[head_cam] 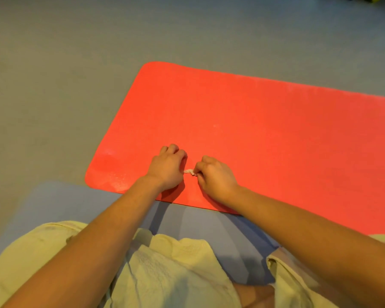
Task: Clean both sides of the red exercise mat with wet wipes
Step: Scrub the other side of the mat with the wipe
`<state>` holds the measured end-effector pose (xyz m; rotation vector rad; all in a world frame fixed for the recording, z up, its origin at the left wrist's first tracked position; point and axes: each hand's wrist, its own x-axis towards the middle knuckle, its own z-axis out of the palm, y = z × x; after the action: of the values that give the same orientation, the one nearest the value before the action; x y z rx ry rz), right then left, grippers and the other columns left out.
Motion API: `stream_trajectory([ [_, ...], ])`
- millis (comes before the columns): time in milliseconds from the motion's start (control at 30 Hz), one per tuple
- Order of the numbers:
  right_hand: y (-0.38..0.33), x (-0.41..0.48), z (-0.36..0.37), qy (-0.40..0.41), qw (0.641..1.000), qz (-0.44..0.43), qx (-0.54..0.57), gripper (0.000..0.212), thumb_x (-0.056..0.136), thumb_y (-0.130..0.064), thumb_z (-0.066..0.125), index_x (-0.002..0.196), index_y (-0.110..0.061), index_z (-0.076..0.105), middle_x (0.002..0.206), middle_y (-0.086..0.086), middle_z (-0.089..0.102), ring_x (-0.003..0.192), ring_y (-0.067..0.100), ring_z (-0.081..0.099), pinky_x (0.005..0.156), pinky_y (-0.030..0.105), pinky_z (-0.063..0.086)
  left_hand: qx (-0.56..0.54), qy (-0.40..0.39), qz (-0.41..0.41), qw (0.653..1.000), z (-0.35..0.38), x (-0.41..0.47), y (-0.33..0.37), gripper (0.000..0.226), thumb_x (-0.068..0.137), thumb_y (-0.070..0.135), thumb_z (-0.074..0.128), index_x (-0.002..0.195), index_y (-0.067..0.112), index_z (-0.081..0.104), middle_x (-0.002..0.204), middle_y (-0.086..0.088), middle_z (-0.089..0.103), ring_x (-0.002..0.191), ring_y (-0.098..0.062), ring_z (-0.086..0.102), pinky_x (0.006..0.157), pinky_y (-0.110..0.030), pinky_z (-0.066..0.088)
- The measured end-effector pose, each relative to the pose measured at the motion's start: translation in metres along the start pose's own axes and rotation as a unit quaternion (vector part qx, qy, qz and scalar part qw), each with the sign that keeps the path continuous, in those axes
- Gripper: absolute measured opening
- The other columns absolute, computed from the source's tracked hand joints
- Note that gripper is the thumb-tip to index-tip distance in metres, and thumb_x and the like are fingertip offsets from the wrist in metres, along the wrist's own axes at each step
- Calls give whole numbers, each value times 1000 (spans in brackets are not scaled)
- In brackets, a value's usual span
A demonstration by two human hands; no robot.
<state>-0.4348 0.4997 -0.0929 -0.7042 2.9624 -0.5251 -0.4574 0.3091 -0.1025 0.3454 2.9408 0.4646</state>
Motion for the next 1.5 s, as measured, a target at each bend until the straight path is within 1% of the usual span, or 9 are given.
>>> stream_trajectory([
  [133,-9,-50,3,-47,993,-109,11,15,89,-21,56,97,-21,69,90,2,56,83,27,60,60,37,45,-14,5,1,1000,5,4,-2,45,92,22,60,137,28,59,135,-7,48,126,-32,44,92,-51,51],
  [267,1,-65,-5,-95,977,-190,4,15,87,-19,59,96,-23,69,89,-2,54,83,23,58,59,37,46,-36,21,17,999,9,16,1,34,95,19,58,128,25,65,146,-5,49,135,-31,42,101,-51,48],
  [433,23,-4,-8,-24,994,-102,-16,15,86,-18,59,95,-20,70,90,2,56,85,29,60,61,39,46,-50,42,31,997,12,22,7,32,88,16,51,117,21,65,138,-2,59,127,-30,53,97,-50,49],
  [600,32,28,-13,22,999,28,1,18,86,-17,56,97,-19,71,93,5,60,88,32,63,68,40,48,-43,49,23,998,13,23,3,33,94,18,51,124,24,64,142,1,57,127,-30,53,99,-50,48],
  [700,19,-1,-6,8,1000,-10,11,15,87,-19,56,95,-19,68,92,3,58,83,30,62,63,40,47,-33,35,19,999,13,23,4,53,88,29,38,135,27,62,147,1,52,130,-30,48,101,-50,46],
  [900,20,-40,-10,-73,983,-165,20,15,88,-19,55,97,-19,67,89,1,53,81,26,56,61,38,45,0,58,16,998,18,33,7,54,77,26,47,127,32,68,132,0,54,118,-31,49,99,-47,44],
  [1067,50,37,-14,-1,997,-75,-20,16,86,-16,56,95,-17,69,93,5,57,85,32,61,63,41,47,-26,80,10,996,21,32,9,50,73,25,46,118,29,68,129,-2,52,117,-31,49,100,-46,41],
  [1233,50,64,-14,41,999,27,-12,19,86,-14,55,96,-17,72,94,4,60,88,31,62,65,37,45,-48,51,0,998,19,30,9,55,75,28,45,127,33,62,157,-3,45,145,-26,38,117,-57,31],
  [1500,37,-2,-9,-27,991,-133,18,15,87,-17,56,96,-17,67,89,0,52,81,24,56,60,38,45,-20,64,-2,998,18,38,8,67,74,33,50,140,28,58,152,4,49,139,-24,41,112,-49,36],
])
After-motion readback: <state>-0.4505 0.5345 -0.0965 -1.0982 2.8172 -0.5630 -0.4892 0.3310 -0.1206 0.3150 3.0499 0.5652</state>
